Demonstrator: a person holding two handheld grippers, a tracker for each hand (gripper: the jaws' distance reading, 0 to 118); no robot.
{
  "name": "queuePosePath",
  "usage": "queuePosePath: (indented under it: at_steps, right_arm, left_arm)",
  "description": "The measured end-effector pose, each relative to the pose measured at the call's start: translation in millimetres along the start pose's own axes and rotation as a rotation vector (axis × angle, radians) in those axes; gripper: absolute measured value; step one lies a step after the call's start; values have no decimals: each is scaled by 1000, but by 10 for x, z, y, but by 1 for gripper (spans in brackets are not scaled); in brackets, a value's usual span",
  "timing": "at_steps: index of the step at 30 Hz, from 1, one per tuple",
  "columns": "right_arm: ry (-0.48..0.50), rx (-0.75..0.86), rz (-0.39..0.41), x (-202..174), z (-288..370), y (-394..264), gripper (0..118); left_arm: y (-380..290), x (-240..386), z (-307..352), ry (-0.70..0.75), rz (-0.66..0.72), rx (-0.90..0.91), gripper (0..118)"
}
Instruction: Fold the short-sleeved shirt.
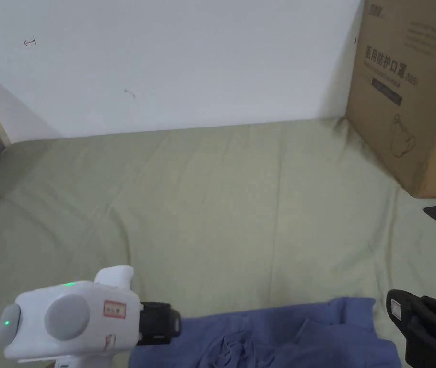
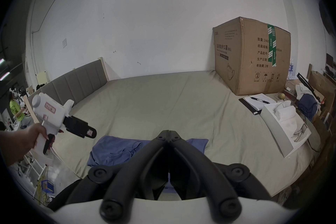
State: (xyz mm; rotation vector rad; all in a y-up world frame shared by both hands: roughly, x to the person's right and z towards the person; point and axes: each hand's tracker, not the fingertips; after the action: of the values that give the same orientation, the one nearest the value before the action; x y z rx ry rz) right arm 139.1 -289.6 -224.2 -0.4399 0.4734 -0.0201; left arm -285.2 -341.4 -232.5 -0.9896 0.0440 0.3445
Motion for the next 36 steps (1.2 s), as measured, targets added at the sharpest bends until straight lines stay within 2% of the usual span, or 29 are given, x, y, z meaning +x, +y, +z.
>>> queuePosePath:
  at_steps: [1, 3, 5, 8, 11, 13, 16, 18, 19, 20, 22, 23, 27, 31, 35, 36]
  right_arm:
    - [2, -2, -5, 2, -2, 0, 0]
    - [4, -6, -10, 10, 1, -6, 0]
    - [1, -10, -4, 20, 8, -17, 0]
    - [-10, -19, 6, 42, 15, -45, 0]
    - [-20, -32, 6, 64, -8, -56, 0]
    - [-23, -35, 2, 78, -13, -55, 0]
    - [-26, -32, 4, 88, -5, -30, 0]
    - [-26, -27, 7, 91, -8, -19, 0]
    - [-27, -24, 8, 92, -13, -12, 0]
    - [-27, -23, 8, 94, -19, -3, 0]
    - [-27, -24, 3, 94, -25, 26, 0]
    - [-24, -20, -3, 95, -11, 44, 0]
    - [-18, 7, -6, 108, 61, 105, 0]
    - [-26, 11, 8, 120, 54, 132, 0]
    - [-19, 0, -1, 87, 11, 144, 0]
    - [-16, -6, 1, 69, -6, 143, 0]
  left_arm:
    - [-24, 26, -106, 3, -14, -27, 0]
    - [-81, 71, -324, 10, -10, -69, 0]
    - [-122, 170, -548, -93, -11, -121, 0]
    - [-148, 505, -926, -134, -46, -148, 0]
    - [-208, 849, -1302, -161, -77, -256, 0]
    - [-282, 1074, -1441, -114, -119, -284, 0]
    - [-289, 1381, -1340, -8, -203, -200, 0]
    - [-296, 1452, -1254, -145, -152, -173, 0]
    - [-341, 1533, -1263, -386, -32, -235, 0]
    - [-372, 1559, -1262, -534, 34, -283, 0]
    - [-445, 1610, -1241, -809, 131, -373, 0]
    - [-468, 1633, -1163, -888, 140, -385, 0]
    - [-268, 1312, -546, -788, 19, -144, 0]
    - [-1, 474, -11, -626, 91, 22, 0]
    - [121, -474, 48, -293, 136, -28, 1]
    - [127, -669, -23, -236, 135, -59, 9]
